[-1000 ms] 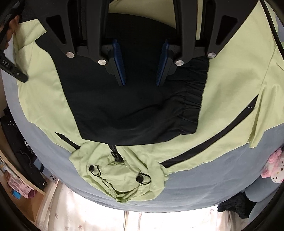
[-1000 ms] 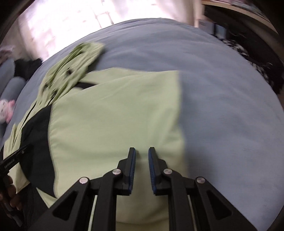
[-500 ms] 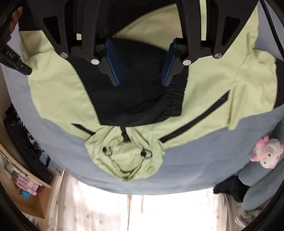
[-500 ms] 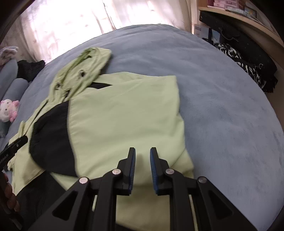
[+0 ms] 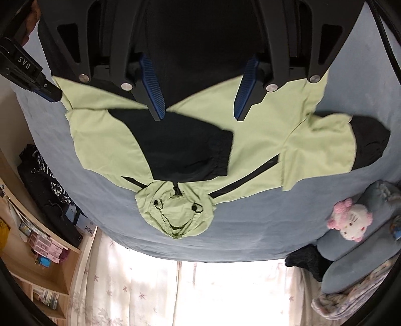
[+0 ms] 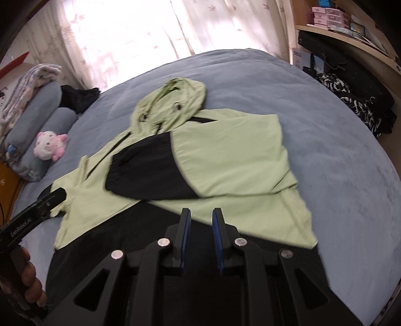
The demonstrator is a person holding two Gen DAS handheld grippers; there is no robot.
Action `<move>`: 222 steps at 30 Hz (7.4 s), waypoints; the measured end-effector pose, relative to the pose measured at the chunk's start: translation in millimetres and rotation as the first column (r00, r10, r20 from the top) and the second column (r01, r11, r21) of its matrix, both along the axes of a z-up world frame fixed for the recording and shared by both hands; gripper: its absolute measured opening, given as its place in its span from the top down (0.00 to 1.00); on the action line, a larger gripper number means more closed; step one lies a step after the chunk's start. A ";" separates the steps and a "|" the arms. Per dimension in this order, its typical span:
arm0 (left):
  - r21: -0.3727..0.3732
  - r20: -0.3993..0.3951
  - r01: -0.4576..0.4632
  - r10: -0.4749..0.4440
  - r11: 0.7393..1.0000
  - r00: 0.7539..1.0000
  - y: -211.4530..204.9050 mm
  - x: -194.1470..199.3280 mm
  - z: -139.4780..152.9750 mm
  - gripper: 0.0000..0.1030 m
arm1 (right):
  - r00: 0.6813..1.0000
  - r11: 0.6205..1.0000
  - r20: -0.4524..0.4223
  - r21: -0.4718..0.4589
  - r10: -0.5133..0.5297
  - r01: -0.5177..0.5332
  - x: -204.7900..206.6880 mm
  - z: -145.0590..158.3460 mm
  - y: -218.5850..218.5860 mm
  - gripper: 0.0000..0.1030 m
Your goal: Fold large clothes
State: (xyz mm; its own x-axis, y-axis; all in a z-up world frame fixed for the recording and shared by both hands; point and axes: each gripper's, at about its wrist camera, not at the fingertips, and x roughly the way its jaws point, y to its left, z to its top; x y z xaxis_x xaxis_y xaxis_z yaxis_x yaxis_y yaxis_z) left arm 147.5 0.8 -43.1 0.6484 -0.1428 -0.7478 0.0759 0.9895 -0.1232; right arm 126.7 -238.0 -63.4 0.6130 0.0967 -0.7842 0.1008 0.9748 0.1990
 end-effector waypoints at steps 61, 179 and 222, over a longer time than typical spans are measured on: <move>-0.411 -0.046 -0.447 0.472 0.794 0.880 463.2 63.9 -112.9 0.97 | 0.909 0.908 0.015 -0.038 0.417 -0.416 127.9 -60.2 389.4 0.76; -0.152 -0.246 -0.033 -0.006 0.988 0.969 172.0 154.8 -125.4 0.20 | 0.987 0.987 -0.148 0.139 -0.059 0.080 151.8 -101.9 -27.9 0.52; -0.164 -0.137 0.186 -0.209 0.969 0.968 78.4 188.4 -105.7 0.85 | 0.974 0.970 0.063 0.089 0.219 -0.224 202.1 -68.0 80.2 0.60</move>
State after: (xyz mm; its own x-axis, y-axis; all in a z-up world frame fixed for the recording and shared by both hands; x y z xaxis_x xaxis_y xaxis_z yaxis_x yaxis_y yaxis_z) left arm 335.9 79.2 -148.8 0.4761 -0.3734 -0.7962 0.2371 0.9263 -0.2927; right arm 328.8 -157.8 -131.4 0.6076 0.3073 -0.7324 -0.1288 0.9481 0.2909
